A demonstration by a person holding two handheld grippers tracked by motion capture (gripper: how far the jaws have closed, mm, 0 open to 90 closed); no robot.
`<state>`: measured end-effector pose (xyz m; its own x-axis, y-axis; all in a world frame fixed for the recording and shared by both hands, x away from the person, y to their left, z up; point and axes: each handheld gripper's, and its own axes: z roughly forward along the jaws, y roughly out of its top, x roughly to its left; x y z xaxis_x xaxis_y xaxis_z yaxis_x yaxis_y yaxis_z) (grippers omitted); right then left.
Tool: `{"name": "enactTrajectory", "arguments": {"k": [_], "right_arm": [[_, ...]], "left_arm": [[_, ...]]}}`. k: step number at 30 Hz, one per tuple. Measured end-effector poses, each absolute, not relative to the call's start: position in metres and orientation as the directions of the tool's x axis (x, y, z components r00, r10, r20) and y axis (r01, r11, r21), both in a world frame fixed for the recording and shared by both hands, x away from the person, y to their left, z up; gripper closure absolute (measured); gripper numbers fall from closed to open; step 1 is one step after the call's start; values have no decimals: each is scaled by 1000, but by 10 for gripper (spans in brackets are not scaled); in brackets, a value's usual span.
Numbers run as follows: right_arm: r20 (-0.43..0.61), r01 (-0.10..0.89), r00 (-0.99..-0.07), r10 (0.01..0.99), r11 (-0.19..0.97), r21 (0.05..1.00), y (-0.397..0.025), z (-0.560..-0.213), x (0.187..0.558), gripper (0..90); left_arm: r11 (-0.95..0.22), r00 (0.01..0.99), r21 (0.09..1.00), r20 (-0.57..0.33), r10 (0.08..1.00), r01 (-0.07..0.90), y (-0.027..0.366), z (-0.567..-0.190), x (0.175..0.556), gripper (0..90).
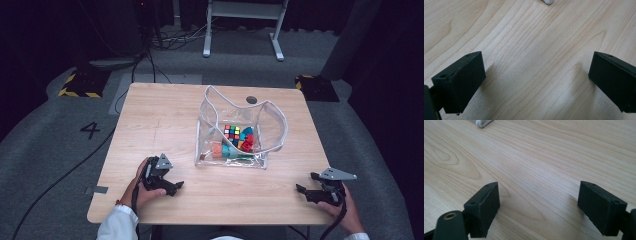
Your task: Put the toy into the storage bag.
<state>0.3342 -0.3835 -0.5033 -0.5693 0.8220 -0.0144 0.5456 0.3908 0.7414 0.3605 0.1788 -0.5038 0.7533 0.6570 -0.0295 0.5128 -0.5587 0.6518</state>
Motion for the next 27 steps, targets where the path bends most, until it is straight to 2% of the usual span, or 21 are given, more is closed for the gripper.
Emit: {"name": "enactTrajectory", "arguments": {"k": [27], "right_arm": [[-14,547,-570,822,392,740,-384,-503,334,175]], "left_arm": [[-553,750,654,-35,660,517,178,-504,360,8]]}}
